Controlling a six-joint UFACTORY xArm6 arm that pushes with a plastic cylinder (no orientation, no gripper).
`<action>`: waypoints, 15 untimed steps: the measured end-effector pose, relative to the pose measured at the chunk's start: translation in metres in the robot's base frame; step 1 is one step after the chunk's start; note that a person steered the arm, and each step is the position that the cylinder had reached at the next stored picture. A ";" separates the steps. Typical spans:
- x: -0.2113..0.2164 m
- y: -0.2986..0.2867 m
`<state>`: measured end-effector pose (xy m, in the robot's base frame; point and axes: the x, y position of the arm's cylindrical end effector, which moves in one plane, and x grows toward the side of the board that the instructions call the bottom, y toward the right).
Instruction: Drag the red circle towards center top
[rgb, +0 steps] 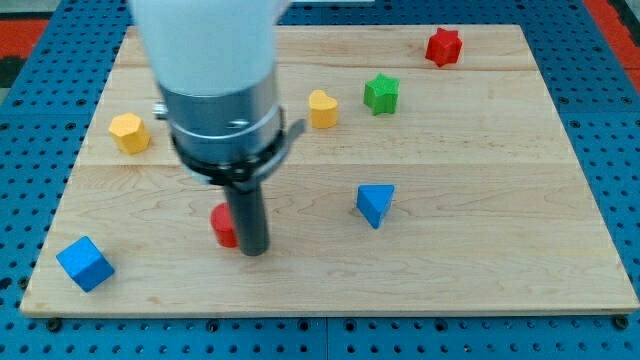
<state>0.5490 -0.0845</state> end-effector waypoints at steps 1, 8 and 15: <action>-0.030 -0.043; -0.204 -0.069; -0.301 -0.009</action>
<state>0.2477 -0.0938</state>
